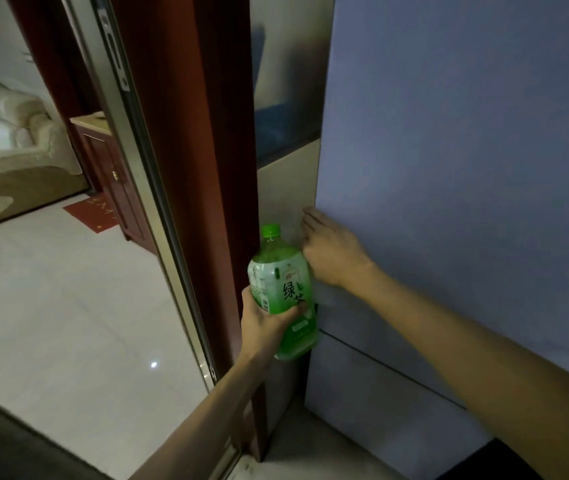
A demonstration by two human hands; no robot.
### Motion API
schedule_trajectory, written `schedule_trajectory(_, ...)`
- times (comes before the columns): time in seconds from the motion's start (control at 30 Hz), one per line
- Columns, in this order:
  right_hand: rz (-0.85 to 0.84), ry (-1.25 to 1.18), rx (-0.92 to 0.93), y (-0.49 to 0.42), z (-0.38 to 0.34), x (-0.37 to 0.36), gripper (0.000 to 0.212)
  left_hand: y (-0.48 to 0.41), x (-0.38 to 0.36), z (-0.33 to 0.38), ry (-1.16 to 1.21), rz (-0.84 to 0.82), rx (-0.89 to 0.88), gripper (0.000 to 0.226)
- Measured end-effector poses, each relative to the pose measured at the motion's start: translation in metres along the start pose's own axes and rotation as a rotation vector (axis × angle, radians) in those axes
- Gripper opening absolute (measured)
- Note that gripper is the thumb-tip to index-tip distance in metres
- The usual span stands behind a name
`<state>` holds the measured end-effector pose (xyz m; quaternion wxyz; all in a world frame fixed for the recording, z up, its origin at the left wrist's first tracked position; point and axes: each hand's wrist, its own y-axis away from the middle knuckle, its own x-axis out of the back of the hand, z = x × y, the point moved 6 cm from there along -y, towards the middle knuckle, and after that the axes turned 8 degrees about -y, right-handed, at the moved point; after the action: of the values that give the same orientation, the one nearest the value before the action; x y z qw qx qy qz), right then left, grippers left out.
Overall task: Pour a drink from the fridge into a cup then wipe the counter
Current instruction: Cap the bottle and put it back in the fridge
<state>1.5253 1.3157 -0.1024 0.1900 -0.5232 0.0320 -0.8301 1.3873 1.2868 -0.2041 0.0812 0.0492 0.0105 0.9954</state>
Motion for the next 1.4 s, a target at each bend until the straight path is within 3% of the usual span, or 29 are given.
schedule_trajectory(0.1,0.113,-0.098,0.024,0.029,-0.028,0.024,0.022,0.024,0.019,0.006,0.001,0.024,-0.025,0.077)
schedule_trajectory(0.3,0.133,-0.18,0.042,0.087,-0.066,0.061,0.018,0.055,0.043,0.018,-0.034,-0.036,-0.066,0.078)
schedule_trajectory(0.43,0.121,-0.195,-0.017,0.126,-0.086,0.082,0.037,0.071,0.047,0.03,-0.057,-0.104,-0.1,0.077)
schedule_trajectory(0.67,0.361,-0.346,-0.346,0.185,-0.124,0.124,0.03,0.088,0.049,0.04,-0.063,-0.305,-0.168,0.077)
schedule_trajectory(0.83,0.38,-0.385,-0.528,0.195,-0.149,0.145,0.03,0.093,0.06,0.035,-0.027,-0.429,-0.161,0.08)
schedule_trajectory(1.17,0.21,-0.212,-0.765,0.231,-0.151,0.165,0.028,0.109,0.058,0.036,-0.073,-0.665,-0.178,0.083)
schedule_trajectory(1.4,0.305,-0.174,-0.988,0.256,-0.15,0.187,0.035,0.129,0.044,0.045,-0.041,-0.752,-0.196,0.085)
